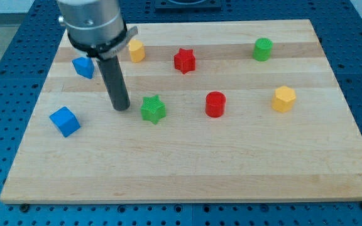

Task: Move the green star towards the bottom center

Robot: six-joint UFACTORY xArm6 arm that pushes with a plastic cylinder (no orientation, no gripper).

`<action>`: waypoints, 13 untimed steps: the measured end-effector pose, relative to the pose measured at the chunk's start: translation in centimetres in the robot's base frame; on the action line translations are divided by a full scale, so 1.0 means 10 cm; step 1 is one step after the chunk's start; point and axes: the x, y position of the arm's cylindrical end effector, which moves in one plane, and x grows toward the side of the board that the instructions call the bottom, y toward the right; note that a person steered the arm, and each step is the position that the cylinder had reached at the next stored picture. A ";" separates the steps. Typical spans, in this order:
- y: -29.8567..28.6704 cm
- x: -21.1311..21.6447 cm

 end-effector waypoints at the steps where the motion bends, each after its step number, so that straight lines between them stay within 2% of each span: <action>1: 0.10 -0.17; 2: 0.51 -0.10; 4: 0.62 0.62; 5: 0.62 0.62; 6: 0.44 0.29; 7: 0.07 0.46; 8: 0.04 0.83; 9: 0.29 0.97; 10: 0.38 0.97; 11: 0.38 0.62; 12: 0.55 0.53; 13: 0.76 0.66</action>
